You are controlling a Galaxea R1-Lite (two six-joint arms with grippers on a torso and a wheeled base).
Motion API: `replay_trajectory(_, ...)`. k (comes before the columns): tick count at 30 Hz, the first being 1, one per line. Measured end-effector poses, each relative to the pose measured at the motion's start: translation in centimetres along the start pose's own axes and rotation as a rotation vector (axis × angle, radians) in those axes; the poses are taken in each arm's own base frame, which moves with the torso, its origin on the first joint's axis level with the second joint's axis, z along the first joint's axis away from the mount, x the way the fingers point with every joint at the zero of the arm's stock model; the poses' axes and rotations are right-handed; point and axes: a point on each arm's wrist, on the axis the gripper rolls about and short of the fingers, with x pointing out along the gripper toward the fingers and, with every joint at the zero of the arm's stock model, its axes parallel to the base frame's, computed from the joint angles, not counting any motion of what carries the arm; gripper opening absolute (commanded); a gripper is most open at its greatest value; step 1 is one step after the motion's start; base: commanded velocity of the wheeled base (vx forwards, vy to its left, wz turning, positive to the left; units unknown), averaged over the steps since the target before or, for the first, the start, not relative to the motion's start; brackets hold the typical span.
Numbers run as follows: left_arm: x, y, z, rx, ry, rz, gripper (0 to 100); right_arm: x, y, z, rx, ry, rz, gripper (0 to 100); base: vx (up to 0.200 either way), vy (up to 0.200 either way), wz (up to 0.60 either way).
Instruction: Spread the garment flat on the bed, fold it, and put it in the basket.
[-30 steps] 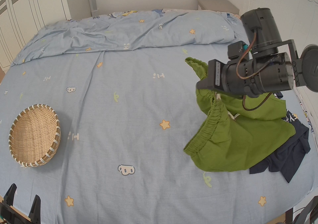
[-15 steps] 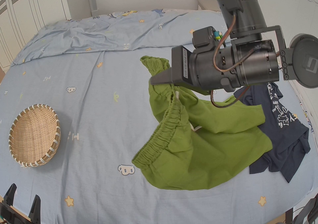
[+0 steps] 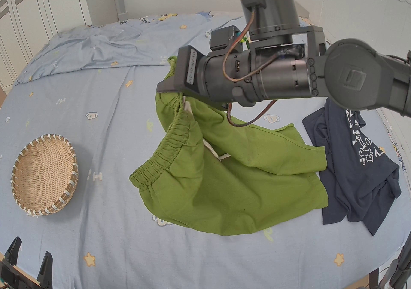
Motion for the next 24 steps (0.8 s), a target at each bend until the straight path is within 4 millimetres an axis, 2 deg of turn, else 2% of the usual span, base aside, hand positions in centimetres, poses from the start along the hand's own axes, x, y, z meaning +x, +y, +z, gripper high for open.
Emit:
replay_trajectory(11,0.0,0.0,0.0,0.004,0.0,-0.001,100,3.4,-0.9,-1.9,0.004,0.062,-0.016,100,0.0,0.0,0.0)
replay_trajectory(16,0.0,0.0,0.0,0.005,0.0,-0.001,100,4.2,-1.3,-2.5,0.009,0.096,-0.034,100,0.0,0.0,0.0)
replay_trajectory(24,0.0,0.0,0.0,0.005,-0.001,0.013,100,5.3,-2.6,-5.1,0.007,0.269,-0.128,100,0.0,0.0,0.0)
